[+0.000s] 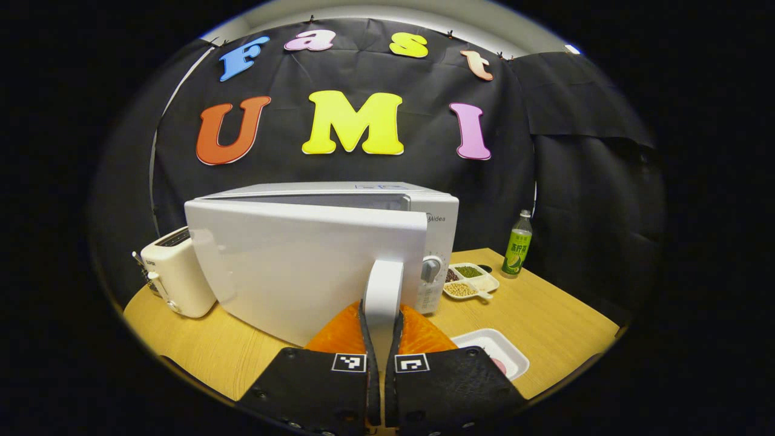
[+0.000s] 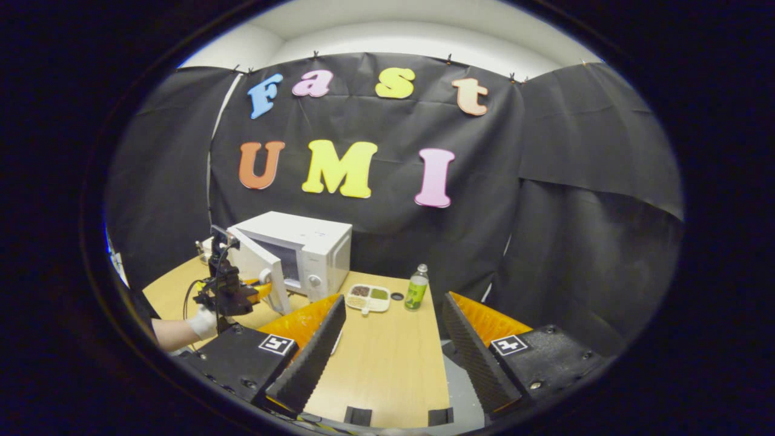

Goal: Open the microwave oven with the left hand, put the food in, and close the microwave oven.

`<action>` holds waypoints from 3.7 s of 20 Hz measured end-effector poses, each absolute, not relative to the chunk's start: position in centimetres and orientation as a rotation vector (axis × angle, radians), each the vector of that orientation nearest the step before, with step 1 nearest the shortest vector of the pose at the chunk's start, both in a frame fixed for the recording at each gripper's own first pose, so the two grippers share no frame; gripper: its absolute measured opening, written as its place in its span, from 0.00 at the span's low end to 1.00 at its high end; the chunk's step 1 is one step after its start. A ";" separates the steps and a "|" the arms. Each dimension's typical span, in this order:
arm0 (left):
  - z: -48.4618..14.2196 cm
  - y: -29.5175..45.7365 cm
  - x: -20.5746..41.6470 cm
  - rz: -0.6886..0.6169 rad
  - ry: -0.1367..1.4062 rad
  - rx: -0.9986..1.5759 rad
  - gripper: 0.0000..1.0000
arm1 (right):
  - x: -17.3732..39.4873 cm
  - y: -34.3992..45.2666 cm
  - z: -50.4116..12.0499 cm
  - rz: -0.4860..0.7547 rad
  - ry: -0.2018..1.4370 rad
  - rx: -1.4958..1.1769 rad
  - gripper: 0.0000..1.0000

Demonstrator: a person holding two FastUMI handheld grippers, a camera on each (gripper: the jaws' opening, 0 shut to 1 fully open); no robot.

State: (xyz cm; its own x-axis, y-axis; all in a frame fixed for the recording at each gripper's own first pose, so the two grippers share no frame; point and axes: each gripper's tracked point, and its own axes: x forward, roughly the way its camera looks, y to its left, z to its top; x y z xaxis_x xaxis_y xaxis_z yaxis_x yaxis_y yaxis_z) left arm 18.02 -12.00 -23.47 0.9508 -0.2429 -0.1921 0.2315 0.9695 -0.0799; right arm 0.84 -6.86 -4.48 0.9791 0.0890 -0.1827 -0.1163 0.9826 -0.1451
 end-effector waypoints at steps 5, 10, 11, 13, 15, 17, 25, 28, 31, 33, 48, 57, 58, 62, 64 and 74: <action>-24.3 -6.3 12.2 -0.165 0.246 -0.041 0.07 | 0.6 -1.6 -5.4 0.210 0.188 -0.129 1.00; -24.1 0.2 8.5 -0.059 0.262 -0.028 0.27 | -0.8 2.6 -5.6 0.282 0.183 -0.121 0.97; -24.0 1.2 8.1 -0.048 0.264 -0.030 0.35 | -1.2 3.2 -5.5 0.291 0.177 -0.118 0.96; -24.1 3.5 7.3 -0.011 0.275 -0.028 0.58 | -1.9 4.1 -5.3 0.300 0.166 -0.124 0.97; -24.2 5.6 6.5 0.017 0.285 -0.032 0.78 | -2.6 4.5 -5.2 0.302 0.159 -0.131 0.96; -24.3 7.2 5.3 0.047 0.289 -0.022 0.98 | -3.2 5.1 -5.2 0.302 0.152 -0.134 0.96; -22.6 15.0 0.7 0.133 0.252 -0.015 0.95 | -4.7 8.7 -7.0 0.331 0.168 -0.115 0.97; -21.7 16.9 -1.5 0.157 0.245 0.000 0.95 | -4.3 9.6 -8.7 0.338 0.190 -0.095 1.00; -20.2 16.5 -3.4 0.146 0.229 0.007 0.96 | -2.7 9.1 -11.0 0.319 0.225 -0.074 1.00; -19.1 15.0 -4.4 0.126 0.215 -0.005 0.95 | -1.5 8.5 -13.3 0.319 0.277 -0.045 0.97; -9.0 -1.2 -6.2 0.061 0.104 0.007 0.95 | 15.9 3.0 -34.0 0.324 0.808 0.163 0.70; -7.5 -2.2 -7.7 0.189 0.168 0.028 0.95 | 21.1 3.7 -42.0 0.341 1.047 0.331 0.30; -7.4 -1.9 -7.8 0.204 0.170 0.022 0.95 | 21.8 4.0 -42.0 0.341 1.041 0.349 0.40; -8.3 -1.2 -8.1 0.236 0.189 -0.010 0.95 | 22.1 4.4 -42.2 0.341 1.086 0.321 0.12; -8.8 -0.9 -7.9 0.237 0.197 -0.009 0.95 | 22.2 4.4 -42.4 0.335 1.121 0.293 0.06; -10.7 1.2 -3.0 0.130 0.174 -0.047 0.95 | 22.4 4.5 -42.4 0.247 1.189 0.174 0.04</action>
State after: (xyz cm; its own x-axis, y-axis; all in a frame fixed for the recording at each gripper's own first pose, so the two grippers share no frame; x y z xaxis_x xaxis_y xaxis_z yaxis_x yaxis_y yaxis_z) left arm -3.02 1.22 -10.67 0.9764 0.1252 -0.1760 -0.1333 0.9905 -0.0348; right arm 22.38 4.53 -42.44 0.3502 0.2804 -0.8937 -0.0985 0.9599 0.2626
